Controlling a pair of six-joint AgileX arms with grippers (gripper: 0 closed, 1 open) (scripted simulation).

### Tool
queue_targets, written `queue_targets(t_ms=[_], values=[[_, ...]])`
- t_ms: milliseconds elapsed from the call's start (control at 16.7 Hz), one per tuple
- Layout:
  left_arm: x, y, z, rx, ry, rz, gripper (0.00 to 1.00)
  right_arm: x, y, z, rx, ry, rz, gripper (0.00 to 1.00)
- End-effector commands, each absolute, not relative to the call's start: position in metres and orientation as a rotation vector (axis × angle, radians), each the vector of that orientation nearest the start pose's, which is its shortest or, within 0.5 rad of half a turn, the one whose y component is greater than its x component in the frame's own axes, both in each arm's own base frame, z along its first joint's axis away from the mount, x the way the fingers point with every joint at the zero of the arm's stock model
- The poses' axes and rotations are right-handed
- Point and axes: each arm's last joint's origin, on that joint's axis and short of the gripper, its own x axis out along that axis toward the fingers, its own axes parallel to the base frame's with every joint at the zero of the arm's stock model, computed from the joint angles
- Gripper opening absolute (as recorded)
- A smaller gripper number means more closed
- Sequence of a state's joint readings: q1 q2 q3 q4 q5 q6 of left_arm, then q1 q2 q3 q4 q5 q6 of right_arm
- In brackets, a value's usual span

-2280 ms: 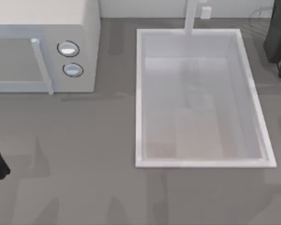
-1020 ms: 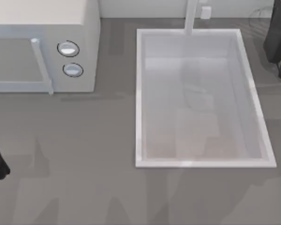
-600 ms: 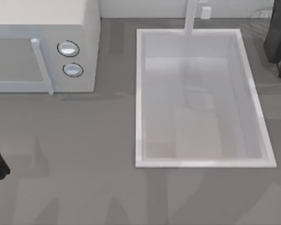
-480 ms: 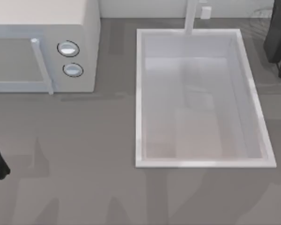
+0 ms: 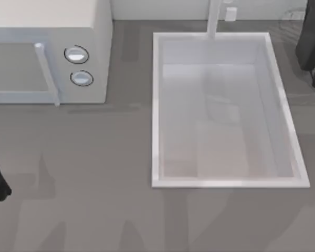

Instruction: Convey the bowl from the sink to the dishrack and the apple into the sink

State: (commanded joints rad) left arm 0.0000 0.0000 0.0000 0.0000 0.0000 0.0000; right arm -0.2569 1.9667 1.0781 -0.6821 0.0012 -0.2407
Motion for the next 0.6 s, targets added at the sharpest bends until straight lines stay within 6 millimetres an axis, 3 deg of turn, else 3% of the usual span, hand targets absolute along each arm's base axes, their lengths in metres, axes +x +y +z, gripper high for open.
queue_targets(t_ms=[360,600], values=[[0.1057,-0.0012,0.16,0.0,0.0,0.0,1.0,0.3182,-0.0817,0.0917,0.008,1.571,-0.008,0.02],[0.1057,-0.0012,0.16,0.0,0.0,0.0,1.0,0.3182,-0.0817,0.0917,0.008,1.571,-0.008,0.0]])
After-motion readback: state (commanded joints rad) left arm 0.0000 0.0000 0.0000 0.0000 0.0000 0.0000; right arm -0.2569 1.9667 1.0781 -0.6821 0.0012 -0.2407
